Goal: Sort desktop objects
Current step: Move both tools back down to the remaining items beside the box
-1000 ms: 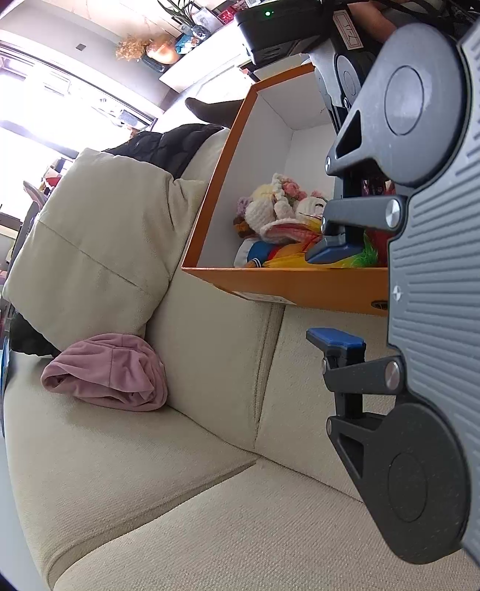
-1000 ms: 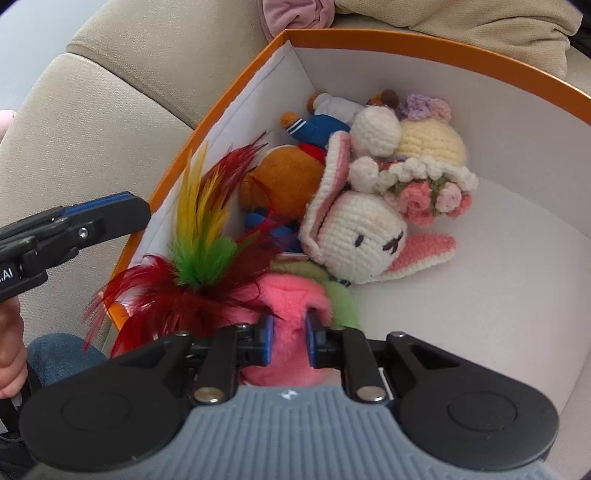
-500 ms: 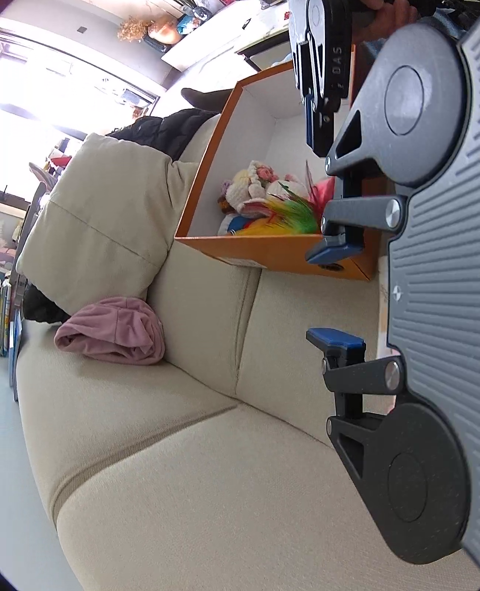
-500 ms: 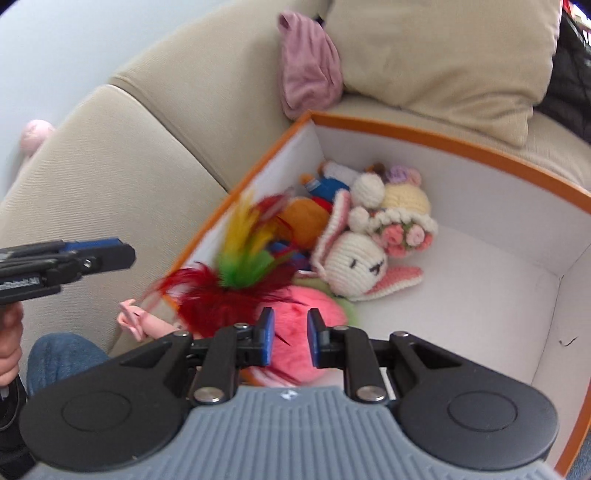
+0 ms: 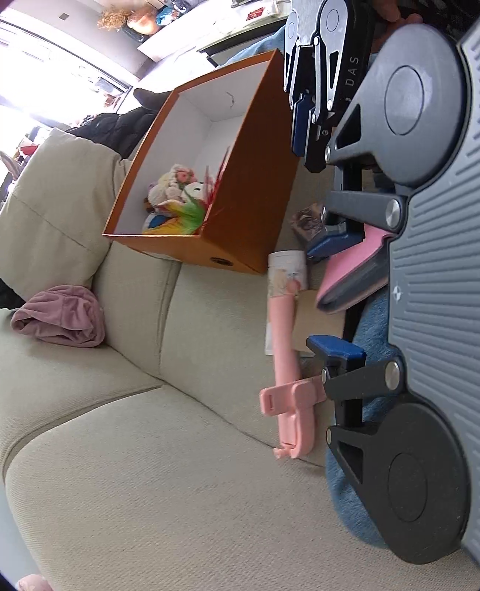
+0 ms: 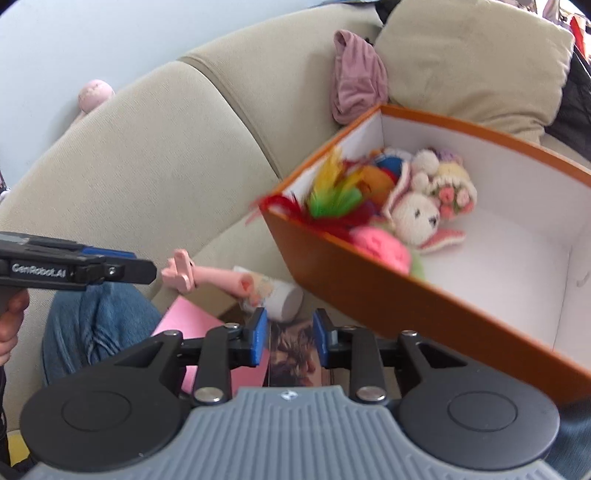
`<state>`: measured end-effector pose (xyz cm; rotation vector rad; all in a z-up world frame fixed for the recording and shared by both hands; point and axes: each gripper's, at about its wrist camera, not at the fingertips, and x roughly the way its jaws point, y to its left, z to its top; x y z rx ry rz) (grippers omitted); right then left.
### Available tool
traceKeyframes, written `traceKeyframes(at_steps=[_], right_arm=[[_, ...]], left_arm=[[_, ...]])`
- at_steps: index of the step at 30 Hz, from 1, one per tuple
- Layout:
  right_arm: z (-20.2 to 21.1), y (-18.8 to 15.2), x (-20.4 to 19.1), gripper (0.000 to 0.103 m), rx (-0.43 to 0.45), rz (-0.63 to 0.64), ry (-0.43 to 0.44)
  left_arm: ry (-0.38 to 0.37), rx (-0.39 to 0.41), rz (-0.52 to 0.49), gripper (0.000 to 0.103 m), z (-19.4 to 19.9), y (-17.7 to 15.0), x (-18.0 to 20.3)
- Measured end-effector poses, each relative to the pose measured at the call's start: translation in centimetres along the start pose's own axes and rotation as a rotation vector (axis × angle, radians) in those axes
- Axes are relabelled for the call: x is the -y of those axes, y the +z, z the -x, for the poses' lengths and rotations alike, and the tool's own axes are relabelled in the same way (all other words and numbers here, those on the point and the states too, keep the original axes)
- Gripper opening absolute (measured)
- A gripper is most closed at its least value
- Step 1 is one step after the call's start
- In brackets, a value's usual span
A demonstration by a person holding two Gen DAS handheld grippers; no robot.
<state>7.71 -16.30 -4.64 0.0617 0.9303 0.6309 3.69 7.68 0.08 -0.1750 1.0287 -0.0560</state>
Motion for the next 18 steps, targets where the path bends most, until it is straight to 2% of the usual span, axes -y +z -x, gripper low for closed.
traceKeyframes(at_steps=[3,7,10,14,18], right_arm=[[-0.3,-1.4,0.0,0.036,-0.025,-0.014,-0.003],[-0.9,-2.4,0.1,0.037,-0.050,-0.031,-0.051],[-1.2,-2.9,0.3,0.037,-0.060,-0.040,-0.041],[-1.7,-3.2,0.6,0.039,-0.068,-0.034,-0.046],[-2.8,-3.1,1.9,0.042,-0.100,-0.089,-0.052]], left_arm=[[-0.009,-0.049,0.029,0.058,-0.5,-1.0,0.2],[-0.025,-0.093,0.074,0.060,-1.7,-0.9,0.0],[-0.032,-0.111,0.099,0.061,-2.3,-0.8,-0.1],[-0.020,-0.133,0.080,0.061,-3.1,-0.7,0.5],[-0.006,-0.141,0.070,0.061,-3.7,-0.7,1.0]])
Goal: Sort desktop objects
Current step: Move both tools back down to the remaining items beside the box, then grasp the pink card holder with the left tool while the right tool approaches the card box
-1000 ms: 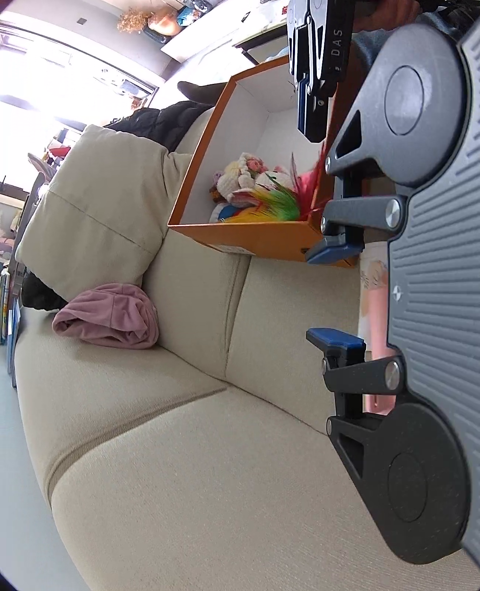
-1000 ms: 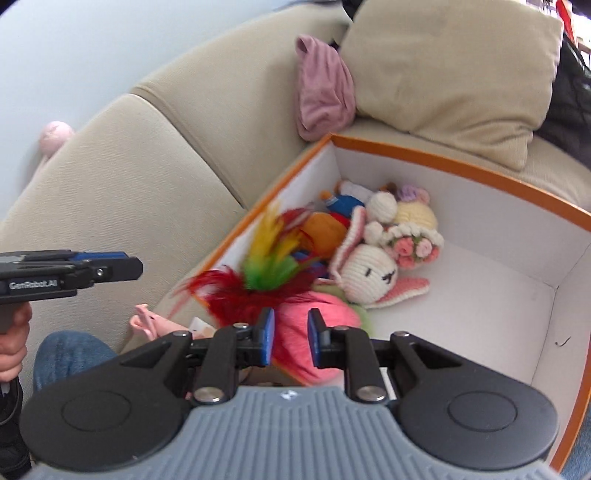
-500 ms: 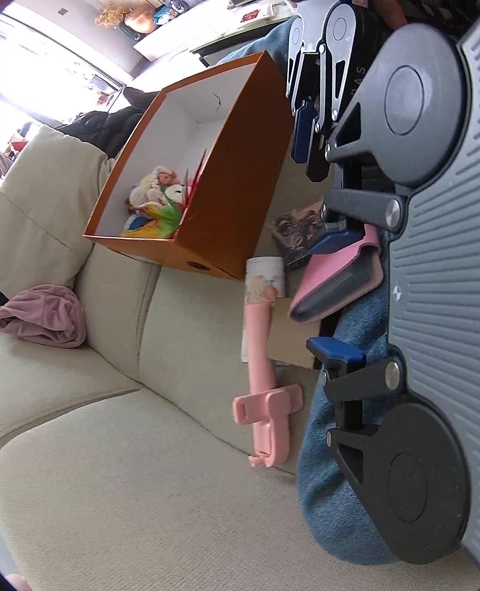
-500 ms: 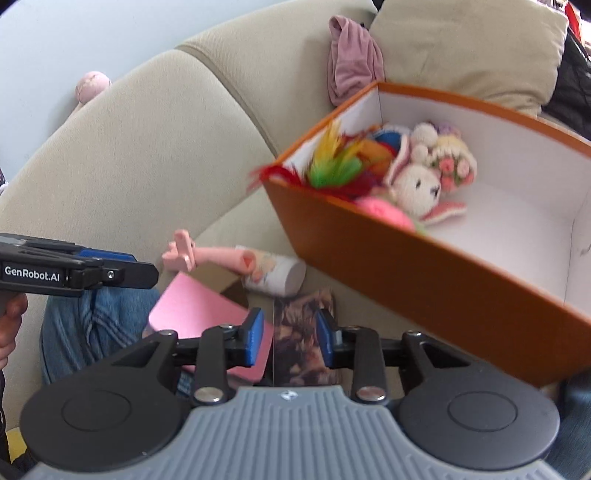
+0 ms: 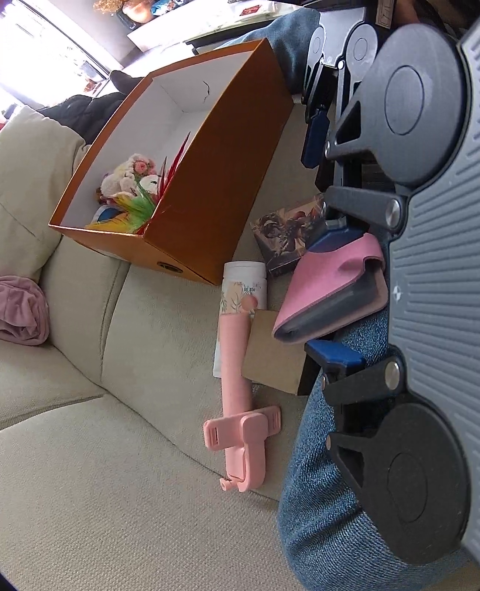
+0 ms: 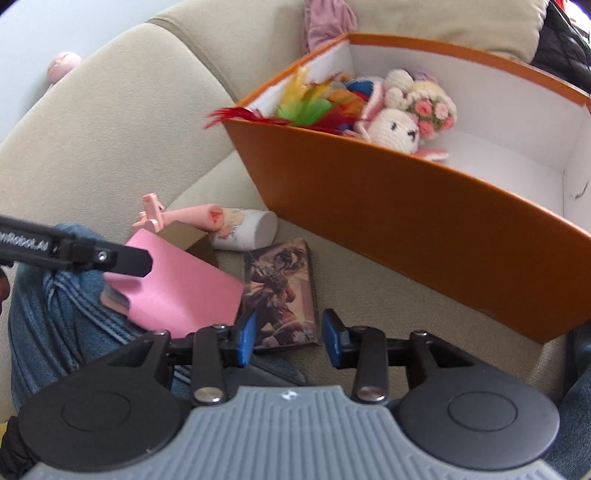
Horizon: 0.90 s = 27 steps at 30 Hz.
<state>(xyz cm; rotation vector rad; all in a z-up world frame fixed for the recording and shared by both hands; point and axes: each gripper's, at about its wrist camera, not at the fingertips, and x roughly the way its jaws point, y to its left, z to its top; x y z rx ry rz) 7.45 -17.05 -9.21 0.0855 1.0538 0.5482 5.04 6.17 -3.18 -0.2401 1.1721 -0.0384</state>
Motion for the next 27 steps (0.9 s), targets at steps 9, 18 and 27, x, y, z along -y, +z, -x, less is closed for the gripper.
traceKeyframes(at_steps=[9,18,27], right_arm=[[-4.3,0.8,2.2,0.044,-0.152,-0.115,0.060],[-5.8,0.6,2.2,0.057,-0.188,-0.134,0.131],[-5.3,-0.1,2.4,0.054,-0.167,-0.155,0.141]], left_arm=[[-0.009,0.041,0.034,0.053,0.4,-0.3,0.0],[-0.081,0.081,0.090,0.053,0.8,-0.2,-0.1],[-0.186,0.068,0.195,0.050,1.4,0.0,-0.9]])
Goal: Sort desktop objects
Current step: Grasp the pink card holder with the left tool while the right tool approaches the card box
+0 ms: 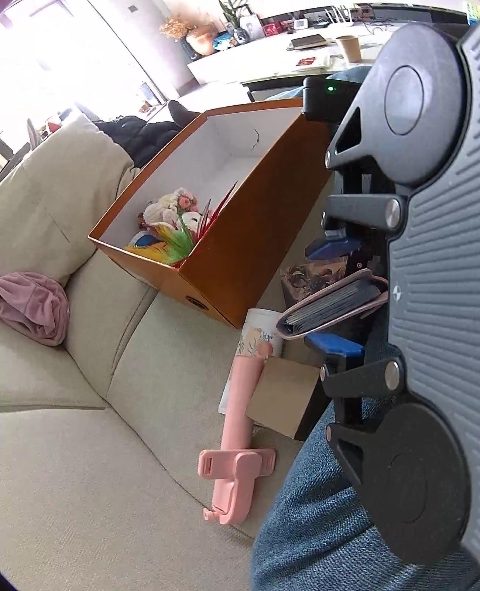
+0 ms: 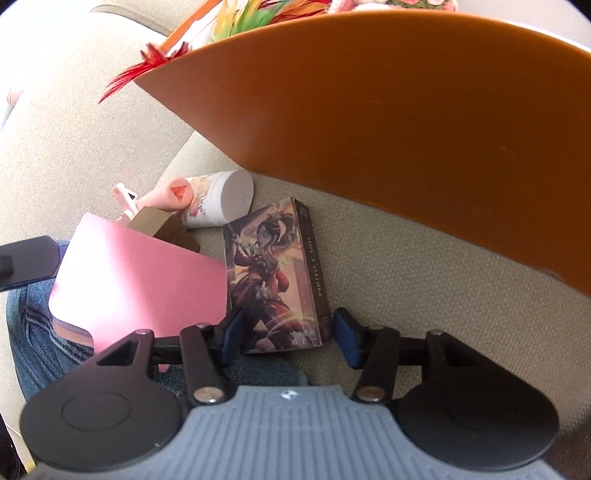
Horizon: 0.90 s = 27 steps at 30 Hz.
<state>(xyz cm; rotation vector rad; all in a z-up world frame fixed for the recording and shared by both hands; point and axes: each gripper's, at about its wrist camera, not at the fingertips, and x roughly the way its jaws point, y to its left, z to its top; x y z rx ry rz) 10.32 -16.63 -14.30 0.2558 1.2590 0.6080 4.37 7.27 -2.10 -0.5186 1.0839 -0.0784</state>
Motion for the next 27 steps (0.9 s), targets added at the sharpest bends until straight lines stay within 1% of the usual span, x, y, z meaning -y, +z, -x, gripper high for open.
traceKeyframes(at_steps=[3,5,6,7,9,10,17,20,22,23,24,25,26,27], right_arm=[[0.2,-0.3,0.0,0.052,0.010,-0.002,0.003],[0.4,-0.4,0.3,0.051,0.015,-0.016,0.013],[0.4,-0.4,0.4,0.050,0.017,-0.022,0.017],[0.4,-0.5,0.4,0.050,0.018,-0.024,0.019],[0.5,-0.6,0.3,0.050,0.021,-0.019,0.017],[0.5,-0.6,0.2,0.050,0.023,-0.015,0.015],[0.4,-0.9,-0.2,0.050,0.028,-0.003,0.009],[0.0,-0.7,-0.2,0.055,0.023,-0.015,0.016],[-0.2,-0.6,-0.5,0.056,0.024,-0.003,0.014],[-0.1,-0.7,-0.7,0.055,0.029,0.011,0.008],[0.0,-0.8,-0.9,0.053,0.037,0.024,0.001],[0.3,-1.0,-1.0,0.047,0.049,0.035,-0.005],[0.6,-1.2,-0.9,0.045,0.063,0.027,-0.003],[0.9,-1.4,-0.7,0.040,0.075,0.016,0.004]], left_arm=[[-0.026,-0.018,0.115,0.050,0.0,0.3,-1.3],[-0.032,-0.020,0.136,0.050,0.1,0.1,-1.6],[-0.021,-0.025,0.139,0.049,0.1,0.1,-1.6],[-0.001,-0.034,0.133,0.046,0.1,0.0,-1.4],[0.062,-0.041,0.094,0.046,-0.1,-0.3,-0.8],[0.093,-0.039,0.079,0.044,-0.2,-0.5,-0.7],[0.126,-0.056,0.066,0.043,-1.3,-0.3,-0.5],[0.155,-0.052,0.042,0.044,-2.0,-0.5,0.1],[0.185,-0.036,0.016,0.044,-2.3,-0.7,0.6],[0.204,-0.026,-0.008,0.044,-2.4,-0.9,1.0],[0.220,-0.016,-0.024,0.043,-2.5,-1.1,1.2],[0.230,-0.003,-0.043,0.040,-2.4,-1.4,1.4],[0.234,0.011,-0.060,0.036,-2.3,-1.6,1.5],[0.238,0.026,-0.070,0.034,-2.2,-1.8,1.6]])
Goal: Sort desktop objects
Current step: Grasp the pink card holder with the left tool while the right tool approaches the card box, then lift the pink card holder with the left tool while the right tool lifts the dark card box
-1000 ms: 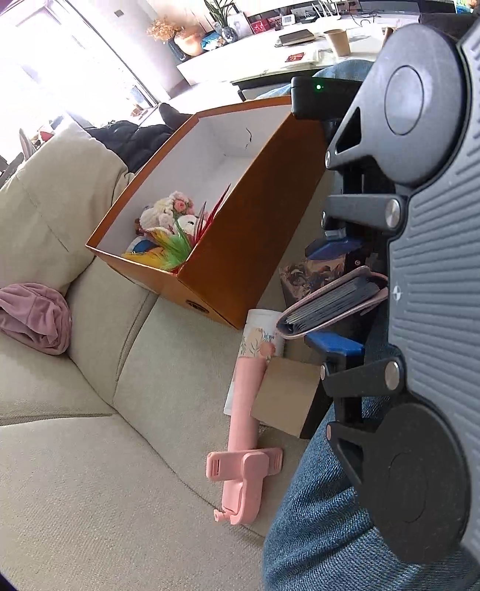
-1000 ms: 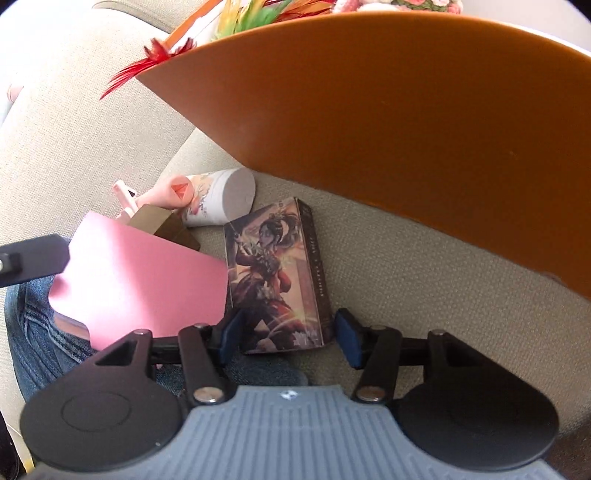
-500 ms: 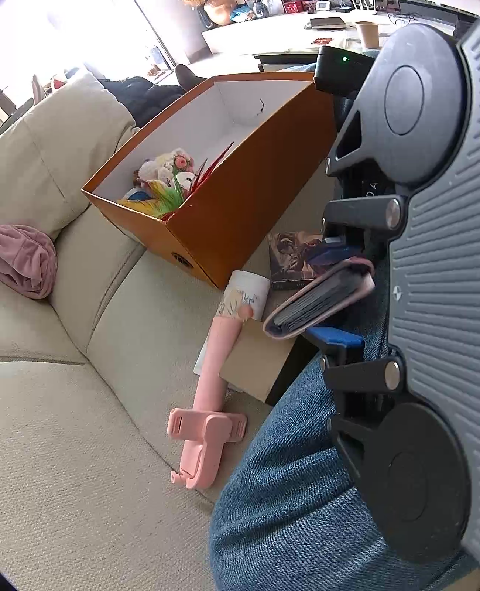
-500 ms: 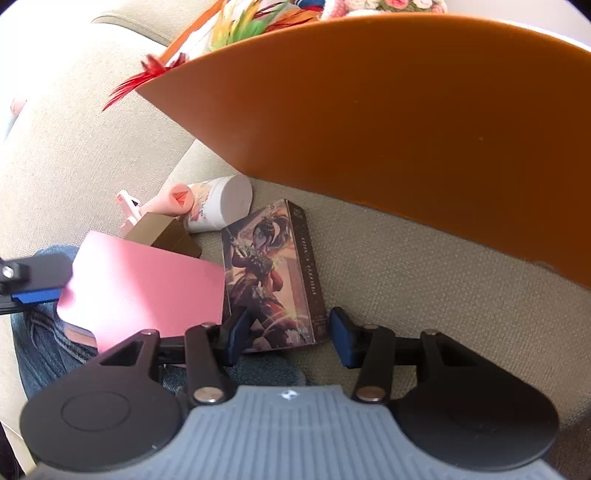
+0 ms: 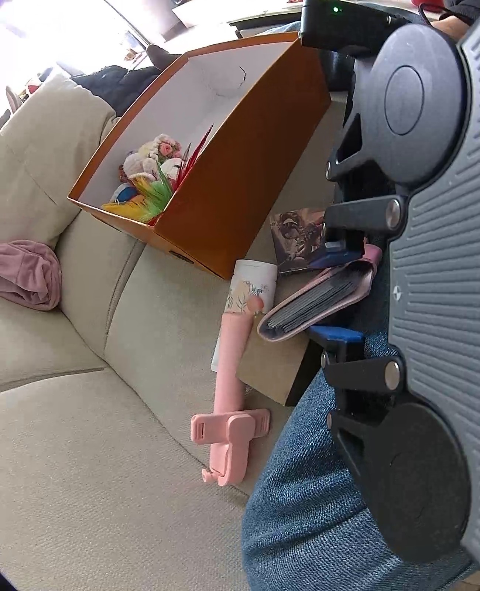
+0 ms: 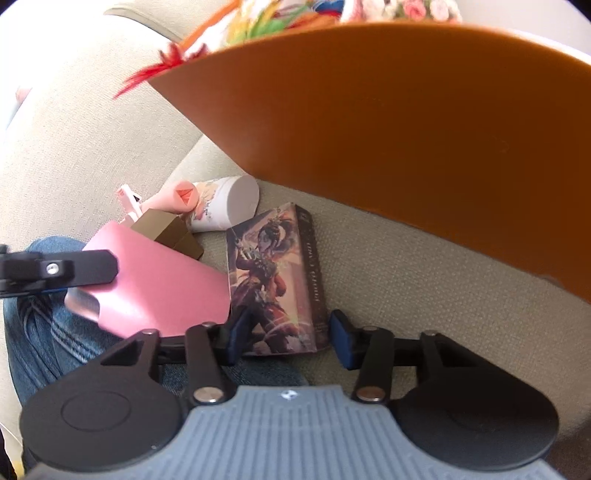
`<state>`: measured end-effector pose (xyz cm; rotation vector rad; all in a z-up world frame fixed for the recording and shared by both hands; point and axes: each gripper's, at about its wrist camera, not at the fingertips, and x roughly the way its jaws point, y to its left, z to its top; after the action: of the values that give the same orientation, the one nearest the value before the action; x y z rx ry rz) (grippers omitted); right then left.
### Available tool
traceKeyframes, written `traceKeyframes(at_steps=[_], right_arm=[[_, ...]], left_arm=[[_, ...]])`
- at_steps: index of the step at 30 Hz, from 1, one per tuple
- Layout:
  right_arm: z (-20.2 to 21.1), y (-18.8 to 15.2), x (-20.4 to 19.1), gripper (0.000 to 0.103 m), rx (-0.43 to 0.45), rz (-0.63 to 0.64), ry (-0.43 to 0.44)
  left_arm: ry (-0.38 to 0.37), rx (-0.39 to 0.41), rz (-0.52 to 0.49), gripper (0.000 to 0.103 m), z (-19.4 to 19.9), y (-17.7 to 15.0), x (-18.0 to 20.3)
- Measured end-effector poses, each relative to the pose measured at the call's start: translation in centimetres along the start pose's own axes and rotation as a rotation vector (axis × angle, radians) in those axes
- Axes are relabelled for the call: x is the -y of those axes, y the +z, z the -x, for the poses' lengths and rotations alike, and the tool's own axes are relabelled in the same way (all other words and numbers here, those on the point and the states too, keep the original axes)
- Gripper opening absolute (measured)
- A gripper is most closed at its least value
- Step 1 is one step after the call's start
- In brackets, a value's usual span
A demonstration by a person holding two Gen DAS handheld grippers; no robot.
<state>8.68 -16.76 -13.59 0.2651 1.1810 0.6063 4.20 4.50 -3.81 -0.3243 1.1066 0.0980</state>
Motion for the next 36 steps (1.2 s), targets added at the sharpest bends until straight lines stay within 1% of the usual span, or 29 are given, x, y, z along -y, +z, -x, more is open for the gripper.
traceKeyframes(at_steps=[2,4,6,8,11,14,15,18,20,21,23,26,27,29,31,34,36], right_arm=[[0.6,-0.2,0.2,0.035,0.020,-0.013,0.015],[1.4,-0.2,-0.2,0.029,0.040,0.001,0.023],[2.0,-0.2,-0.9,0.027,0.063,0.026,0.017],[2.8,0.5,-0.2,0.025,0.077,0.044,0.026],[3.2,0.5,-1.0,0.024,0.093,0.060,0.054],[2.7,0.6,-1.9,0.024,0.079,0.109,0.046],[3.0,1.0,-1.7,0.025,0.073,0.121,0.040],[1.8,0.7,-2.7,0.027,0.040,0.168,-0.013],[1.2,0.5,-3.1,0.028,0.025,0.193,-0.026],[1.1,0.4,-3.2,0.026,0.028,0.199,-0.032],[1.8,-0.1,-2.9,0.025,0.044,0.203,-0.035],[3.1,0.2,-2.8,0.024,0.094,0.206,-0.056],[3.5,-0.4,-3.3,0.024,0.120,0.202,-0.056],[4.6,0.1,-3.2,0.024,0.167,0.192,-0.061],[5.5,0.7,-3.5,0.024,0.207,0.193,-0.088],[6.4,1.7,-3.9,0.024,0.225,0.194,-0.125],[8.7,1.9,-3.0,0.024,0.222,0.182,-0.147]], left_arm=[[0.006,0.023,-0.034,0.031,0.4,-0.4,0.4],[0.000,0.045,-0.062,0.030,0.8,-0.7,0.9],[0.001,0.073,-0.088,0.027,1.3,-0.8,1.2],[0.001,0.112,-0.124,0.023,2.1,-0.9,1.6],[0.013,0.154,-0.212,0.020,2.5,-1.2,2.6],[0.043,0.151,-0.256,0.020,2.0,-1.6,3.0],[0.044,0.149,-0.255,0.020,2.0,-1.6,2.9],[0.040,0.127,-0.235,0.022,1.7,-1.3,2.2],[0.025,0.109,-0.206,0.023,1.4,-1.0,1.5],[0.015,0.104,-0.186,0.023,1.3,-0.9,1.1],[0.000,0.095,-0.169,0.023,0.9,-0.6,0.7],[-0.022,0.059,-0.153,0.022,0.4,-0.3,0.2],[-0.029,0.067,-0.159,0.022,0.5,-0.3,0.1],[-0.053,0.100,-0.168,0.019,1.1,-0.5,0.2],[-0.079,0.132,-0.196,0.018,1.4,-0.6,0.8],[-0.114,0.179,-0.263,0.018,1.4,-0.8,2.5],[-0.154,0.196,-0.286,0.018,1.1,-0.9,3.6]])
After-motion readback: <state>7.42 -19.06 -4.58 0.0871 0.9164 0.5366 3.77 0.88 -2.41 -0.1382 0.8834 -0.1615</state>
